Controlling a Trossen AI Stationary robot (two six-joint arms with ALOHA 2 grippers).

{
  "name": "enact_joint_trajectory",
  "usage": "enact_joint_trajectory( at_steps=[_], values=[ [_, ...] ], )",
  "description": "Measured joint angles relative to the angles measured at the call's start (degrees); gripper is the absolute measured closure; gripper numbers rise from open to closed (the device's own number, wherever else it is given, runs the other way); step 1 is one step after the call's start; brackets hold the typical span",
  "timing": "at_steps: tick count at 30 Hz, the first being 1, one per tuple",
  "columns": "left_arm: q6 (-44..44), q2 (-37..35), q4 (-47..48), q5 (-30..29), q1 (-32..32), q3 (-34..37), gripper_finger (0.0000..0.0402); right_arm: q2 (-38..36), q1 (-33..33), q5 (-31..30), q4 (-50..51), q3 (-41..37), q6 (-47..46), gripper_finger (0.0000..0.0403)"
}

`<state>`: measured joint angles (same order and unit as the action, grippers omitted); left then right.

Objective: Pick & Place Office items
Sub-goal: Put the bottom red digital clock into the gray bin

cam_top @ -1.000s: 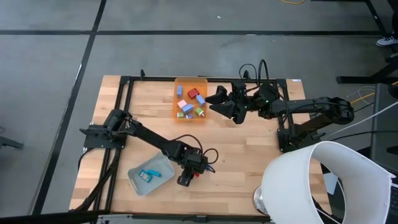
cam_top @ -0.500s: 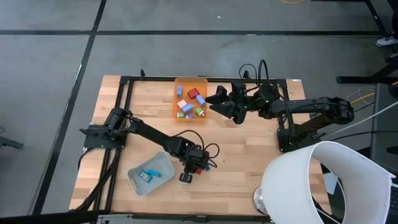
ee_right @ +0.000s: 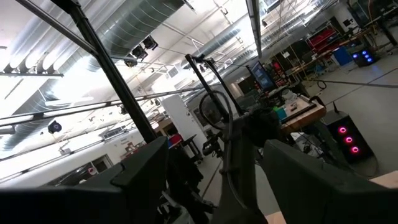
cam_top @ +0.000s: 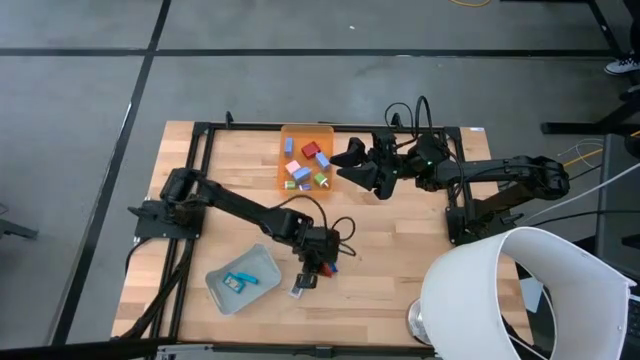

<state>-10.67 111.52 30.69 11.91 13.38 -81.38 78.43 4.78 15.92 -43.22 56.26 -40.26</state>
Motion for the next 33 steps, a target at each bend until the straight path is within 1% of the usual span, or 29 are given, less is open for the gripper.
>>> enact_joint_trajectory(
  at_steps=[4, 6, 8, 10, 13, 15, 18, 21, 24, 27, 30, 33],
  values=[
    [-0.53, -2.88, 0.95, -0.22, -0.91, -0.64, 0.0346, 0.00, 0.00, 0.00, -0.74, -0.01, 0.20, 0.0142],
    [0.24, -4.23, 3.91, -0.34, -0.72, -0.63, 0.0349, 0.00, 0.00, 0.01, -2.68, 0.00, 0.01, 0.0142],
    [1.41, -5.52, 8.23, -0.27, -0.05, -0.55, 0.0353, 0.00, 0.00, 0.00, -4.92, -0.01, 0.03, 0.0142],
    [2.51, -7.00, 10.57, -0.23, 0.99, -0.55, 0.0354, -0.02, 0.00, 0.13, -5.68, -0.01, 0.59, 0.0142],
    [2.18, -9.51, 10.68, 0.06, 3.12, -0.55, 0.0353, -0.10, 0.00, 1.52, -5.62, 0.00, 2.18, 0.0142],
    [0.06, -11.09, 10.31, 0.12, 4.68, -0.55, 0.0352, -0.54, 0.00, 3.12, -5.57, -0.01, 3.89, 0.0142],
    [-3.77, -13.45, 10.06, -2.18, 6.80, -0.55, 0.0352, -1.97, 0.04, 5.67, -5.16, -0.01, 5.43, 0.0142],
    [-7.40, -15.75, 9.34, -6.34, 8.31, 0.15, 0.0353, -3.86, 0.64, 8.86, -0.70, -0.01, 7.79, 0.0142],
    [-12.60, -18.10, 8.27, -9.42, 9.91, 4.44, 0.0351, -5.76, 1.57, 10.44, 4.95, -0.81, 9.30, 0.0142],
    [-19.84, -21.41, 1.82, -11.57, 11.95, 11.96, 0.0351, -8.10, 1.90, 9.42, 4.54, -4.44, 8.36, 0.0142],
    [-27.76, -25.46, -6.95, -15.02, 14.50, 19.49, 0.0351, -11.81, 1.96, 5.62, 3.84, -8.03, 3.31, 0.0142],
    [-33.06, -29.00, -11.32, -20.29, 16.53, 24.26, 0.0351, -15.69, 2.01, 2.72, 3.78, -10.43, -3.02, 0.0142]
  ],
)
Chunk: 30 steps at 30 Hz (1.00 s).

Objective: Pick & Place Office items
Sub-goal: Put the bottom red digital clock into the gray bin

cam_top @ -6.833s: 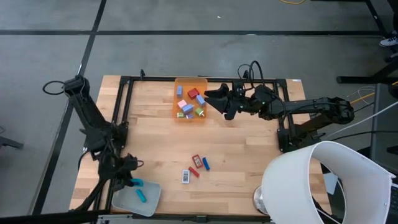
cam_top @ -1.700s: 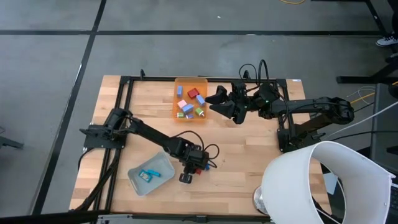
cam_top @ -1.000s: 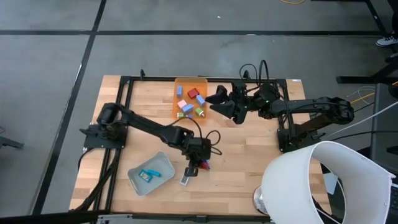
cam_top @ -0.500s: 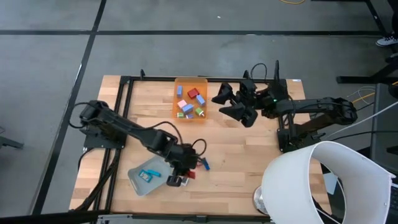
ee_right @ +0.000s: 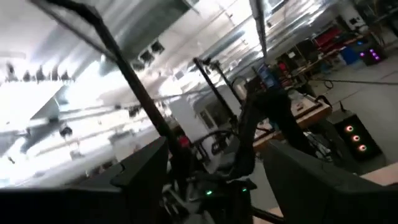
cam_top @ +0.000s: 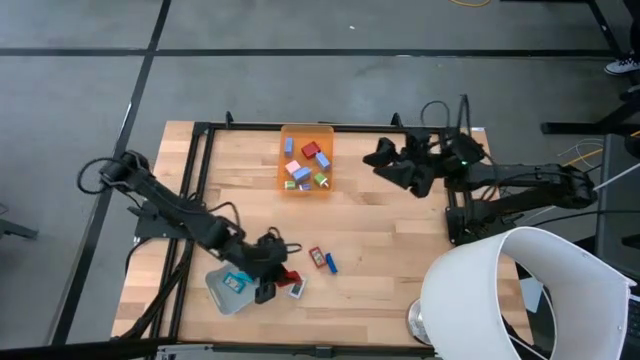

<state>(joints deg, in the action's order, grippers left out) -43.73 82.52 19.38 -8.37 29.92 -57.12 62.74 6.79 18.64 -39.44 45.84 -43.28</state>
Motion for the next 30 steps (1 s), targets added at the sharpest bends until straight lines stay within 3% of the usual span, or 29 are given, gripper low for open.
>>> enact_joint_trajectory(
  at_steps=[5, 9, 13, 19, 25, 30],
  values=[
    [-2.22, -3.41, 2.52, -2.39, 0.96, 2.60, 0.0351, -1.85, -1.38, 3.77, 0.38, -1.34, 5.39, 0.0142],
    [-2.22, -2.65, 10.58, 0.81, 2.21, 2.58, 0.0350, -1.70, -1.55, 6.43, 0.91, -1.37, 2.86, 0.0142],
    [-2.89, -1.90, 16.61, 1.44, 4.18, 2.64, 0.0350, -1.53, -2.98, 9.54, 1.49, -1.43, 8.35, 0.0142],
    [-5.90, -2.24, 13.89, 0.11, 4.91, 6.19, 0.0350, -1.84, -4.69, 11.28, 1.35, -1.41, 15.45, 0.0142],
    [-11.00, -2.21, 4.02, 0.12, 4.73, 14.38, 0.0350, -1.97, -6.39, 20.82, 1.29, -1.52, 24.09, 0.0142],
    [-12.21, -2.32, 2.77, -1.21, 4.43, 15.08, 0.0350, -5.37, -7.75, 18.25, -1.40, -8.00, 25.96, 0.0142]
  ],
)
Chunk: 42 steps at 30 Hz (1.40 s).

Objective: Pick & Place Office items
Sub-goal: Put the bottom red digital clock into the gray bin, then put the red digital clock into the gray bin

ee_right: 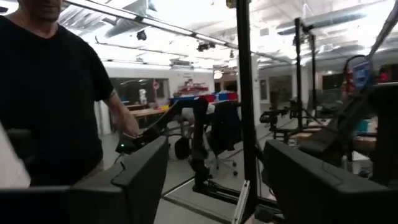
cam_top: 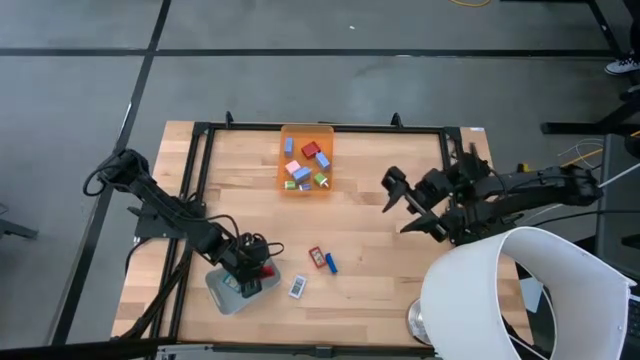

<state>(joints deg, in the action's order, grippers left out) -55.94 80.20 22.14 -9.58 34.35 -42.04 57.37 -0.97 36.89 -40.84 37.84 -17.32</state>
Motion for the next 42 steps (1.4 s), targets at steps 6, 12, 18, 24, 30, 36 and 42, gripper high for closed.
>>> enact_joint_trajectory(
  at_steps=[6, 12, 18, 24, 30, 36, 42],
  values=[
    [0.11, 0.17, 0.62, -1.89, 0.00, 0.22, 0.0349, -10.19, -0.01, -7.72, -17.45, -16.73, -0.46, 0.0142],
    [-0.76, 0.15, 0.24, -2.84, -0.07, 1.33, 0.0346, -16.35, -0.01, -13.74, -21.51, -25.08, -3.99, 0.0142],
    [-4.82, 0.15, 0.36, -2.69, -0.07, 3.69, 0.0295, -16.75, -0.01, -13.54, -21.51, -25.37, -4.13, 0.0142],
    [-12.11, 0.17, 0.10, -2.17, -0.34, 3.89, 0.0212, -16.75, 0.06, -13.54, -21.53, -25.37, -3.71, 0.0142],
    [-17.29, -1.84, -7.78, -4.11, -0.35, 2.78, 0.0165, -16.75, 0.06, -13.53, -21.69, -25.37, -3.63, 0.0142],
    [-13.57, -4.11, -6.52, -4.65, -0.61, -3.03, 0.0160, -16.75, 0.10, -13.54, -21.92, -25.37, -3.22, 0.0142],
    [-15.78, -4.18, -5.69, -7.42, -5.16, -9.95, 0.0160, -16.75, 0.17, -13.52, -22.14, -25.34, -3.23, 0.0142]
  ],
)
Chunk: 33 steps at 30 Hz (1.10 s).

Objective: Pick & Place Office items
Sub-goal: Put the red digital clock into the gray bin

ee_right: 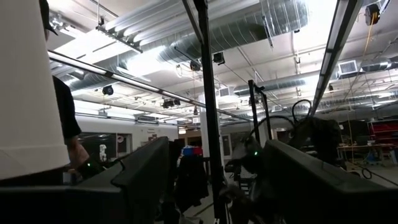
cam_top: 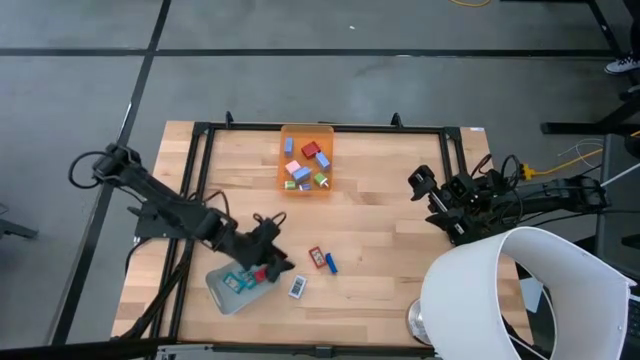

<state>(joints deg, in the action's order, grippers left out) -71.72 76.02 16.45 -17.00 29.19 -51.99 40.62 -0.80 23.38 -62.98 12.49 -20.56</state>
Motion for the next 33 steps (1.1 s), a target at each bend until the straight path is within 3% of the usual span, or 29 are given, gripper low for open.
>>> enact_joint_trajectory(
  at_steps=[4, 7, 10, 17, 23, 33],
  values=[
    [1.38, 1.04, 0.16, -1.30, -5.08, -2.76, 0.0160, 0.00, 0.00, 0.00, 0.04, 0.00, -0.23, 0.0142],
    [8.15, 1.79, 2.24, -4.05, -9.05, -3.29, 0.0160, 0.00, 0.00, 0.03, 0.56, 0.00, -0.47, 0.0142],
    [16.70, 3.61, 7.36, -2.73, -12.96, -5.07, 0.0160, 0.02, 0.00, 0.03, 1.43, 0.00, -1.72, 0.0142],
    [51.81, 10.28, 13.75, 9.76, -16.59, -13.74, 0.0160, 0.02, 0.11, 1.68, 1.41, 0.00, -4.23, 0.0142],
    [78.57, 21.10, 23.41, 11.70, -17.10, -23.92, 0.0160, 0.02, 1.27, 5.54, 1.35, 0.00, -7.76, 0.0142],
    [90.33, 37.49, 28.19, 19.52, -20.52, -35.50, 0.0159, 0.02, 2.87, 8.45, 1.26, 0.00, -12.05, 0.0142]
  ],
)
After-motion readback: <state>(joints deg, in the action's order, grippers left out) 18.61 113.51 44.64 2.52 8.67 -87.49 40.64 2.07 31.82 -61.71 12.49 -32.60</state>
